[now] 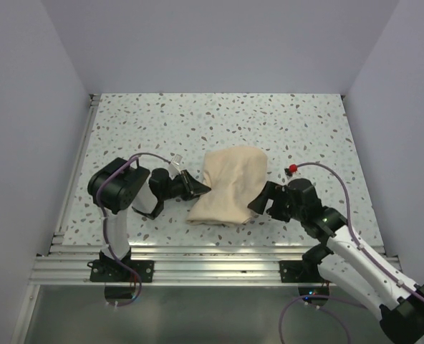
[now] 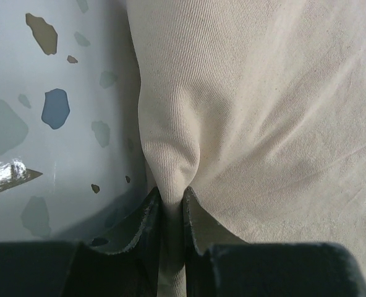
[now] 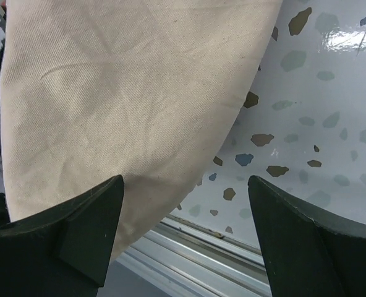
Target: Prepare the surgical pack
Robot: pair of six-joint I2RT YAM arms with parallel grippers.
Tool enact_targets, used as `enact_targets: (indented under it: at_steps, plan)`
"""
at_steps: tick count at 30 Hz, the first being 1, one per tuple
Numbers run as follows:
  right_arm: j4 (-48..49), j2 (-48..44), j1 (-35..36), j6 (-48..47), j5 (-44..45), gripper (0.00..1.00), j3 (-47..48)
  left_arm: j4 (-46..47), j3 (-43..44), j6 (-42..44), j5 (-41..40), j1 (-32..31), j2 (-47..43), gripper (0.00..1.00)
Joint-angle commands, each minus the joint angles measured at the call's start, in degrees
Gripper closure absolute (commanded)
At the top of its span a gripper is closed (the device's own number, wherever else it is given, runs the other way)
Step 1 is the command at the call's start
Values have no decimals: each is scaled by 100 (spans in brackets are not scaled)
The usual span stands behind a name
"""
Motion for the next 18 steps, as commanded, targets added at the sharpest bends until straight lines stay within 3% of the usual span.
enact_targets:
  at_steps: [1,11,18]
  plan:
    - [1237,-192,-9,1024,-68,15,-413,-697,-187,176,-495,-60,360,100]
    - [2698,678,0,1587,652,27,-810,-223,-336,-17,-486,-69,589,100]
    - [2996,581,0,1649,1514,22,-1020,-222,-336,-17,-469,-60,554,100]
